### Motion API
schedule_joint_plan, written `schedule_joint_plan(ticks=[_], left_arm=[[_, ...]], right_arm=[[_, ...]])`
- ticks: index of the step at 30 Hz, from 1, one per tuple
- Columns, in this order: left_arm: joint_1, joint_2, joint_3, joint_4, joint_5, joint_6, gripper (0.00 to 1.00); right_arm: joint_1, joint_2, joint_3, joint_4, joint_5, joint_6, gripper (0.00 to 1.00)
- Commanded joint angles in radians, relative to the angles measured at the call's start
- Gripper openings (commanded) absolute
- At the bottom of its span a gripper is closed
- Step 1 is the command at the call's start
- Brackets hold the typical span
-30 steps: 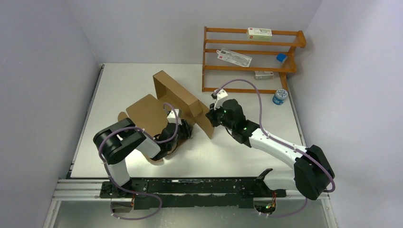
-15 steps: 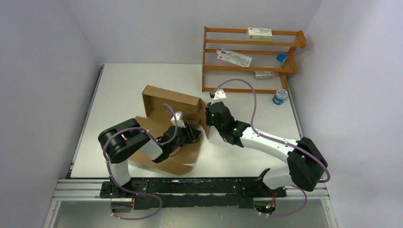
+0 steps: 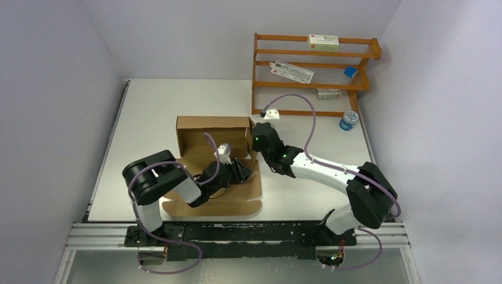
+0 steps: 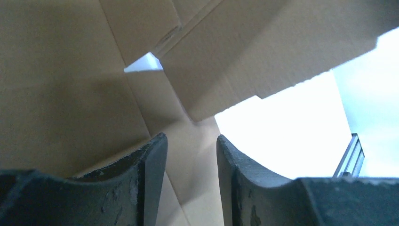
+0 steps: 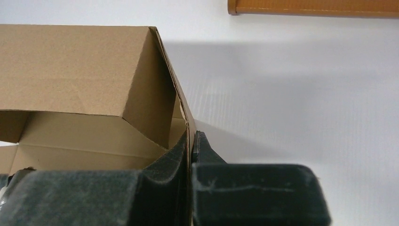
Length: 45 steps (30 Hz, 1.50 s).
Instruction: Fold the paper box
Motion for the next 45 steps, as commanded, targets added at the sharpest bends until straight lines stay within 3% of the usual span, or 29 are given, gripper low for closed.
schedule_joint_plan(ticks=[1,9,18,28,34,39,45], left_arm=[[-0.004,-0.111,-0.054,-0.048,-0.012,0.039,0.49],[0.016,-0.413,-0.079,-0.365,-0.156,0.197,0.56],[0.205,-0.416,-0.087,-0.480,-0.145,0.205,0.56],[0.217,-0.210,-0.131,-0.279,0.033,0.127,0.50],[0.168,-0.118,-0.148,-0.123,0.093,0.038,0.46],[0.104,-0.127,-0.155,-0.091,0.068,-0.005,0.45],[0.076,-0.209,-0.170,-0.155,0.018,0.004,0.45]], right_arm=[[0.019,0.025,-0.024,0.089,0.045,0.013,0.00],[0.057,0.048,-0.026,0.083,0.085,-0.020,0.00],[0.073,0.019,-0.027,0.093,0.098,-0.063,0.00],[0.082,0.028,-0.028,0.117,0.072,-0.022,0.00],[0.081,0.018,-0.030,0.116,0.102,0.021,0.00],[0.081,-0.003,-0.057,0.132,0.097,0.047,0.06],[0.075,-0.057,-0.125,0.192,0.021,-0.059,0.25]])
